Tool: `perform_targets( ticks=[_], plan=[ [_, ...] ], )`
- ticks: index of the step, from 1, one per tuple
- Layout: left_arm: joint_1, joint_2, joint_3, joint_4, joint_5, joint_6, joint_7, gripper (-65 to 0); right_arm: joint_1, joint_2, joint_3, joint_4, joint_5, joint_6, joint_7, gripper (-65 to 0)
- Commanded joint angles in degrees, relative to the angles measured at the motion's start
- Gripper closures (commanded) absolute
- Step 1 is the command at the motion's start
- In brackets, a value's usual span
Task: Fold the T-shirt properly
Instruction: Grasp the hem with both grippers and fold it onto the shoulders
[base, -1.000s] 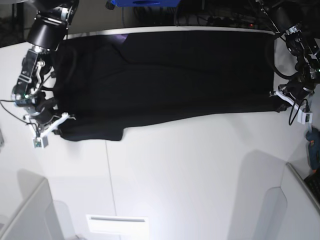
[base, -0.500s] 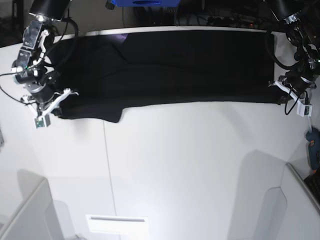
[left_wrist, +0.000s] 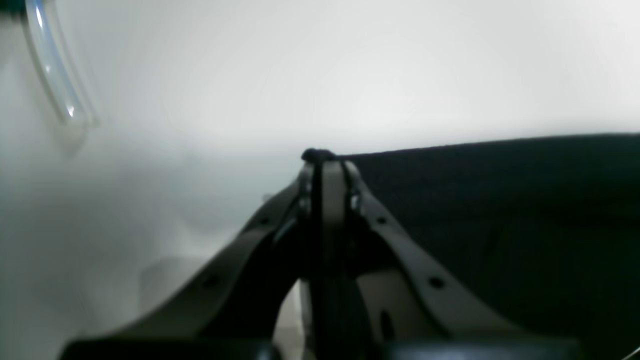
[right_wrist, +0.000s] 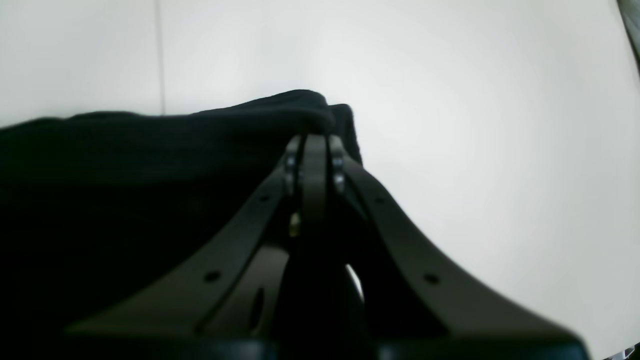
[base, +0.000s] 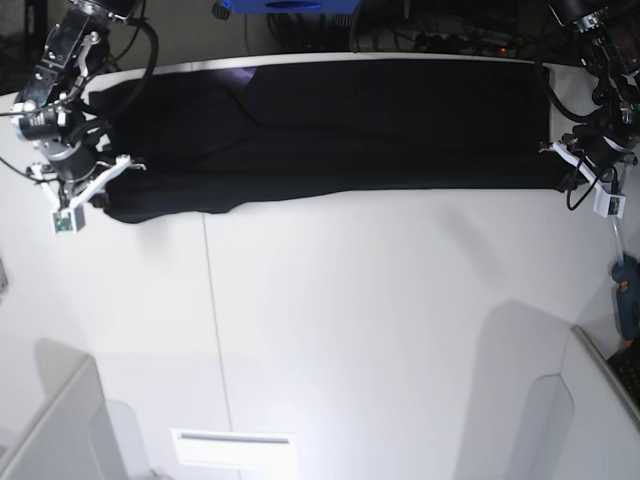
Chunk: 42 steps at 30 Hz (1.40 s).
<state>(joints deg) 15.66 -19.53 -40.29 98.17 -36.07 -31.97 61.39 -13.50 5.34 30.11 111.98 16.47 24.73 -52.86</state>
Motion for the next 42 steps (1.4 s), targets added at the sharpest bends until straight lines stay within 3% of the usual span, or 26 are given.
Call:
perform_targets(
  ticks=[1, 14, 22, 42],
  plan=[
    [-0.3, -1.2, -0.3, 1.7, -0.2, -0.1, -0.8, 0.0, -0.2, 0.8, 0.4, 1.4, 0.0, 0.0, 1.1, 0.0],
    [5.5, -1.3, -0.5, 6.6, -0.1, -0.1, -0.8, 0.0, -6.6, -0.7, 1.5, 3.0, 0.1, 0.1, 1.6, 0.0],
    [7.5, -1.3, -0.2, 7.1, 0.2, -0.1, -0.8, 0.0, -10.1, -0.3, 5.4, 3.1, 7.5, 0.1, 1.0, 0.0],
    [11.6, -1.3, 0.1, 6.8, 0.3, -0.1, -0.8, 0.0, -11.3, -0.8, 5.4, 0.4, 7.3, 0.0, 1.0, 0.0]
  ],
)
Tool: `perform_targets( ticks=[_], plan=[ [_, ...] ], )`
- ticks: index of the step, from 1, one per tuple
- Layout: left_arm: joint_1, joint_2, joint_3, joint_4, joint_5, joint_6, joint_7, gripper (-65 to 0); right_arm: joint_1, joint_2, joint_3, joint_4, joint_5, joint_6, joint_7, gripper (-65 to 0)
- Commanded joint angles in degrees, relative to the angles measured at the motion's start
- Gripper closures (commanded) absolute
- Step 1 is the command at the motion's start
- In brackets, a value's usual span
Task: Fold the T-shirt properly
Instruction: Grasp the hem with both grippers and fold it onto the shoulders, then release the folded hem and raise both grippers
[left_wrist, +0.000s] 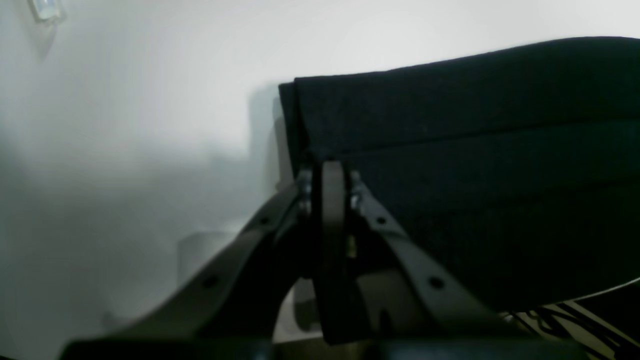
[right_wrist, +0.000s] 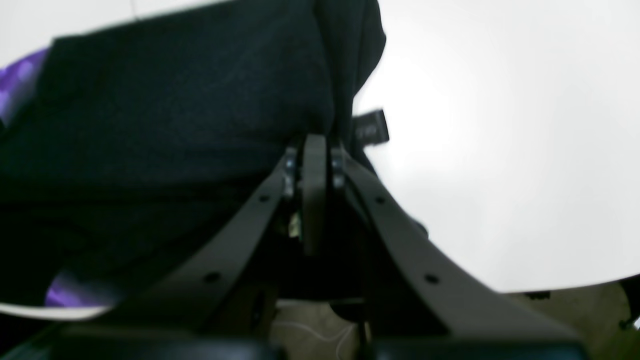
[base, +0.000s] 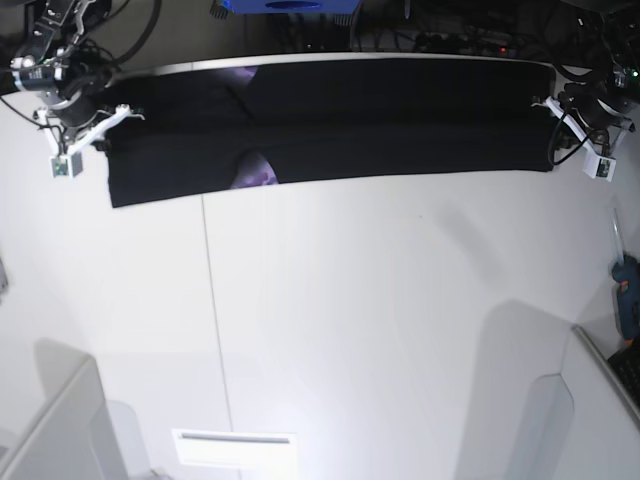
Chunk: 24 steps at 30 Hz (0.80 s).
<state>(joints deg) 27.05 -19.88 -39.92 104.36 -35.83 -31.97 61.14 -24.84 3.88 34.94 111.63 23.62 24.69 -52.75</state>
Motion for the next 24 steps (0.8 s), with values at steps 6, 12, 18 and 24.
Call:
perform_targets(
  ticks=[6, 12, 18, 24],
  plan=[
    [1.3, -1.0, -0.3, 0.7, 0.1, -0.1, -0.5, 0.0, -0.1, 0.6, 0.6, 0.7, 0.2, 0.1, 0.9, 0.0],
    [2.2, -1.0, -0.4, 0.6, 0.1, -0.1, -0.8, 0.0, -0.2, 0.6, 0.6, 0.7, 0.2, 0.1, 0.9, 0.0],
    [2.3, -0.8, -0.4, 0.6, 0.1, 0.1, -0.9, 0.0, -1.0, -0.1, 0.7, 0.6, 0.1, 0.0, 1.0, 0.0],
    [2.4, -0.8, -0.6, 0.7, 0.1, 0.1, -0.9, 0.0, -1.2, -0.1, 0.7, 0.1, 0.1, -0.1, 1.0, 0.0]
  ],
)
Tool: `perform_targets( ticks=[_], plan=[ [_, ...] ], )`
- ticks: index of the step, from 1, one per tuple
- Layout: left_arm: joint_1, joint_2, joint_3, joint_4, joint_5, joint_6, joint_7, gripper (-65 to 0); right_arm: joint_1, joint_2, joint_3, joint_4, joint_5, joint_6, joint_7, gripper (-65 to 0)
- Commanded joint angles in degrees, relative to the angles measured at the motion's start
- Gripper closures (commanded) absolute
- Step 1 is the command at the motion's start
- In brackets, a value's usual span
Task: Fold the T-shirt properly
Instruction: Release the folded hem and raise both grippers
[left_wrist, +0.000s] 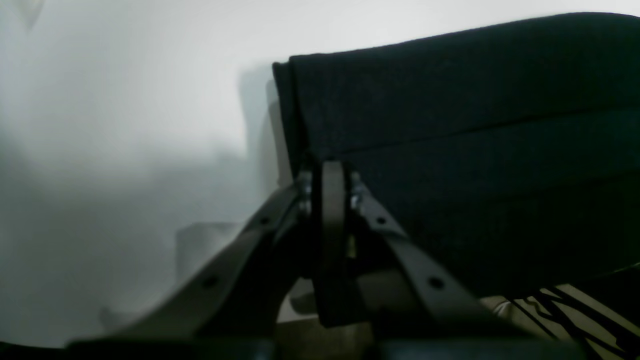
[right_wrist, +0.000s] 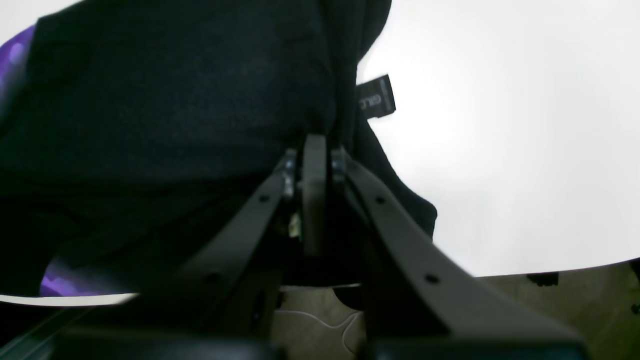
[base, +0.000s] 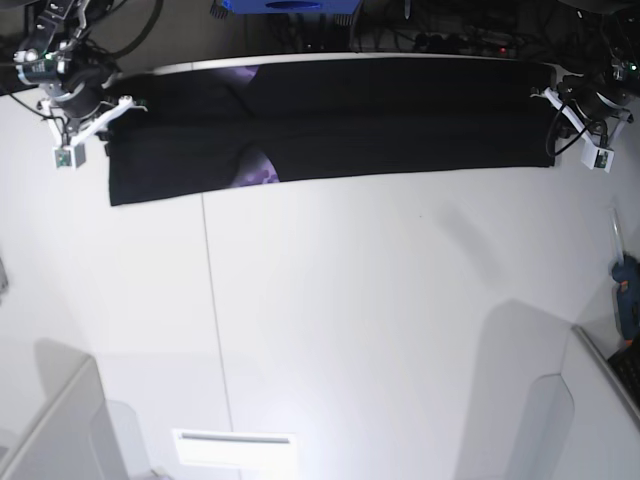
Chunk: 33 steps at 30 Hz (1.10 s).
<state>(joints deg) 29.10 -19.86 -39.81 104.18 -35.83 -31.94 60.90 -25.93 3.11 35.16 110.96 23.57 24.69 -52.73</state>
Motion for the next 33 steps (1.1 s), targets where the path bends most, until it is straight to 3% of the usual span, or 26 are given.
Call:
perform_targets(
  ticks=[1, 4, 6, 9, 11, 15, 18, 21, 26, 29, 31, 32, 33],
  plan=[
    [0.3, -0.8, -0.8, 0.9, 0.1, 0.1, -0.6, 0.0, -0.1, 0.6, 0.5, 0.8, 0.1, -0.1, 1.0, 0.0],
    [0.4, -0.8, -0.8, 1.0, 0.1, 0.1, -0.6, 0.0, -0.1, 0.6, 0.5, 0.8, 0.1, -0.1, 1.0, 0.0],
    [0.4, -0.8, -0.9, 1.0, 0.1, 0.1, -0.6, -2.3, -0.1, 0.5, 0.5, 0.8, 0.1, -0.1, 1.0, -9.5],
    [0.5, -0.8, -0.9, 1.0, 0.1, 0.1, -0.6, -17.9, -0.1, -0.5, 0.8, 0.8, 0.1, -0.1, 1.2, -25.8],
    [0.5, -0.8, -0.9, 1.1, 0.1, 0.1, -0.6, -28.8, 0.0, -1.2, 2.8, 0.8, 0.1, -0.1, 1.0, -32.3],
    [0.4, -0.9, -1.0, 1.1, 0.1, 0.1, -0.6, -44.8, 0.1, -1.8, 5.1, 0.9, 0.1, -0.1, 1.3, -32.4],
    [0.2, -0.9, -1.1, 1.1, 0.1, 0.1, -0.6, -47.9, 0.1, -1.8, 6.6, 1.2, 0.1, -0.1, 1.3, -32.4],
    [0.0, -0.8, -3.9, 1.4, -0.3, 0.1, -0.6, -47.9, 0.1, -1.8, 7.9, 1.4, 0.1, 0.0, 1.4, -32.4],
    [-1.5, -0.4, -14.3, 6.7, -0.6, -0.1, -0.4, -47.9, 0.3, -1.4, 7.5, 1.7, 0.4, 0.1, 4.2, -32.4],
    [-1.7, 0.1, -17.6, 7.1, -5.1, -0.1, -0.3, -44.8, 0.3, -1.3, 4.4, 3.0, 0.4, 0.1, 7.1, -32.4],
    [-1.2, 0.2, -17.8, 7.1, -9.7, -0.1, -0.3, -29.5, 0.3, -0.1, 1.5, 3.1, 0.5, 0.1, 8.6, -29.3],
    [-1.2, 0.3, -17.6, 7.1, -11.3, -0.1, -0.3, -17.9, 0.3, 0.4, 0.0, 2.9, 0.5, 0.1, 9.2, -25.5],
    [-1.2, 0.4, -17.6, 7.0, -12.7, -0.1, -0.3, -1.8, 0.3, 0.9, -1.7, 2.8, 0.5, 0.1, 9.8, -19.4]
  ],
)
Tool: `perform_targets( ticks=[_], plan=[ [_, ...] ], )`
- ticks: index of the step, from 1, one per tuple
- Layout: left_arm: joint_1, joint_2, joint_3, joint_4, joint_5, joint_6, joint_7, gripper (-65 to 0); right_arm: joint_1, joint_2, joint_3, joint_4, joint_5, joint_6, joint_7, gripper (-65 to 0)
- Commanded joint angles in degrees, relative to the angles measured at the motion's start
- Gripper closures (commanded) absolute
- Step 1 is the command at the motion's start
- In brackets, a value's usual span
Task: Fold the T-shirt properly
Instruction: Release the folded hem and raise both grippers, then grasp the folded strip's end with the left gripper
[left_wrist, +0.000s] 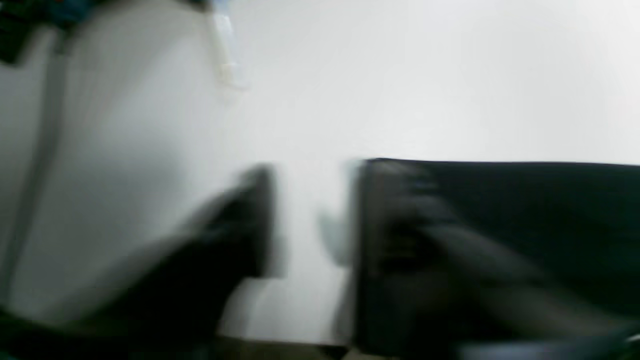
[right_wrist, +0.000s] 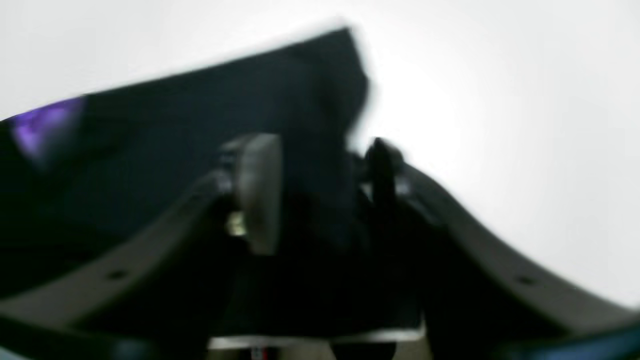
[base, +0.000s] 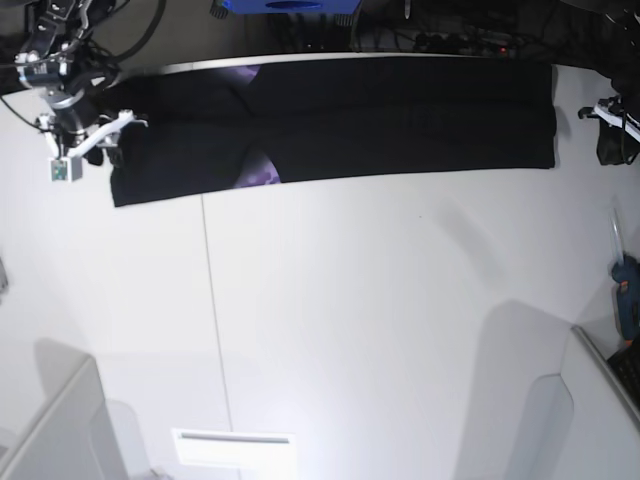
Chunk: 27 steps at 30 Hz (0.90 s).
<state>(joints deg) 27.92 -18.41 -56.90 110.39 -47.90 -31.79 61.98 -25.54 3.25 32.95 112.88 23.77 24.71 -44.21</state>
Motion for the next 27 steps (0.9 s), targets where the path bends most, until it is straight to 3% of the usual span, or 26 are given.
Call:
perform_targets(
  ticks=[1, 2, 3, 13, 20, 27],
  plan=[
    [-0.1, -0.8, -0.3, 0.7, -0.9, -0.3, -1.4, 0.0, -0.1, 0.8, -0.9, 0.9, 0.3, 0.1, 1.8, -11.6],
    [-0.4, 0.1, 0.4, 0.5, -0.9, -0.1, -1.4, 0.0, -0.1, 1.1, -2.1, 0.9, 0.3, 0.1, 1.9, -3.5],
    [-0.5, 0.4, 1.2, 0.3, -0.6, -0.1, -1.4, 0.0, 0.0, 1.5, -3.0, 0.7, 0.3, 0.1, 1.7, 0.0],
    [-1.2, 3.8, 16.9, -4.2, 15.9, -0.1, -1.9, 0.0, 4.1, 1.7, -6.8, -8.3, -0.1, 0.0, -1.3, 0.0],
    [-7.7, 4.0, 22.1, -14.3, 23.5, -0.1, -1.9, 0.0, 10.5, 3.6, -6.4, -21.2, -0.1, 0.0, -1.0, 0.0],
    [-16.7, 4.0, 25.4, -17.2, 27.7, 0.0, -1.9, 0.0, 20.7, 6.4, -6.4, -32.0, -0.2, -0.2, -0.9, 0.0]
  ],
)
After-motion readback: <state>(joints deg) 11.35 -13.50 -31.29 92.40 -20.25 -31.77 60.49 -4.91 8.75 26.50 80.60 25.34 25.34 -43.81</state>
